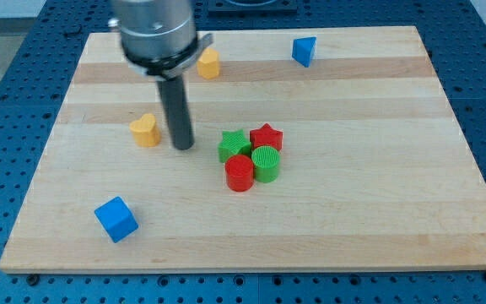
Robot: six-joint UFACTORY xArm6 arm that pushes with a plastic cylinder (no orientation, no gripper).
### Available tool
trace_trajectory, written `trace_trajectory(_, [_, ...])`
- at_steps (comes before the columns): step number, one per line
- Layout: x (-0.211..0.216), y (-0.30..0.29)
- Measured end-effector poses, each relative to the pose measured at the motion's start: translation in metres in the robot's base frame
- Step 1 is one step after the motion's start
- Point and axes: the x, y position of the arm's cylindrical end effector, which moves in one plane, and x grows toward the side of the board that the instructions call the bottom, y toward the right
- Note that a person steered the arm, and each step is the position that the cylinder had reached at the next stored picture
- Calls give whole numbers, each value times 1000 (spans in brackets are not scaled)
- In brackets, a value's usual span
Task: Move the yellow heart closer to the yellow hexagon
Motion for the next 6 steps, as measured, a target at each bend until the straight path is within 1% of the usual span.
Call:
trace_trajectory(1, [10,-48])
trace_trajectory(2, [2,-71])
trace_trajectory(4, [-11,-56])
trace_trajectory(5, [-12,-37])
trace_trajectory(6, [-23,-32])
